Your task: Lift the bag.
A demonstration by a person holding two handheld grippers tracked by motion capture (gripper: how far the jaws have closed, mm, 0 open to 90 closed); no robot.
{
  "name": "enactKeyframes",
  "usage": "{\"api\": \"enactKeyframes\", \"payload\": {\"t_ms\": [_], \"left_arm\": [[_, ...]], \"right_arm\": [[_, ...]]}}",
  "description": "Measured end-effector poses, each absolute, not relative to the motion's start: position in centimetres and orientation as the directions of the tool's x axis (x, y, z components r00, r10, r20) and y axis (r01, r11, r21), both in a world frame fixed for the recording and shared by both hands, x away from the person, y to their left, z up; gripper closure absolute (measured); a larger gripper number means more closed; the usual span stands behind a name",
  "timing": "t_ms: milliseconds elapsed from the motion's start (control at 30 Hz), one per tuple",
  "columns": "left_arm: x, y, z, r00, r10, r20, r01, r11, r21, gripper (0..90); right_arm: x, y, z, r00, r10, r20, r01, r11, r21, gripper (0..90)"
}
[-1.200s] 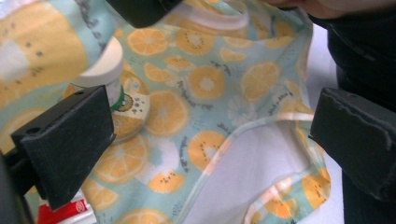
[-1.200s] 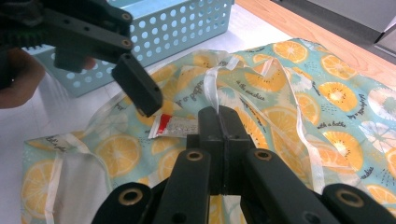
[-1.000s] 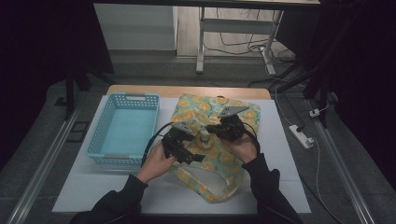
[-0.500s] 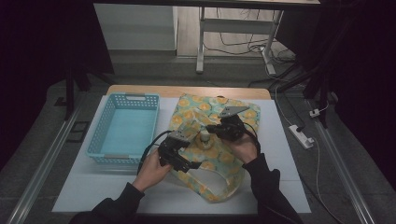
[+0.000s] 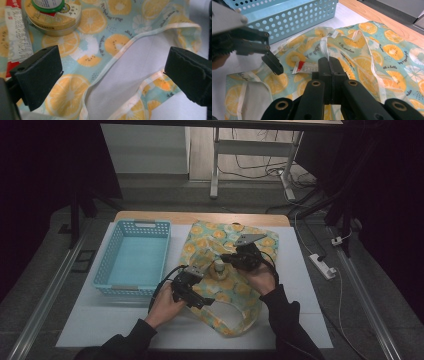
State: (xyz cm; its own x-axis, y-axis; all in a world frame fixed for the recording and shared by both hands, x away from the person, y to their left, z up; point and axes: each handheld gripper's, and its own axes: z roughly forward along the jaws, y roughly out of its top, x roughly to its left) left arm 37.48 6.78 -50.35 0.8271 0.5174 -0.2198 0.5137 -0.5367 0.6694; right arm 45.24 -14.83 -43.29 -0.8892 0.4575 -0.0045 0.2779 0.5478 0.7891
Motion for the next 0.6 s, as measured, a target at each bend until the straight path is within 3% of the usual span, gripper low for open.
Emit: {"api": "enactKeyframes", "payload": {"t_ms": [333,600], "left_arm": [[38.2,5.6,-52.1,0.84,0.495,-0.223,0.508,-0.57,0.646,1.4],[38.6,4.3,-53.4,0.846,0.508,-0.159,0.491,-0.628,0.605,1.7]], "right_arm": [[45.3,-14.7,-43.5,-0.89,0.455,-0.005,0.278,0.552,0.787,89.8],[45.4,-14.7,-43.6,-0.889,0.458,-0.002,0.283,0.553,0.783,89.7]]}}
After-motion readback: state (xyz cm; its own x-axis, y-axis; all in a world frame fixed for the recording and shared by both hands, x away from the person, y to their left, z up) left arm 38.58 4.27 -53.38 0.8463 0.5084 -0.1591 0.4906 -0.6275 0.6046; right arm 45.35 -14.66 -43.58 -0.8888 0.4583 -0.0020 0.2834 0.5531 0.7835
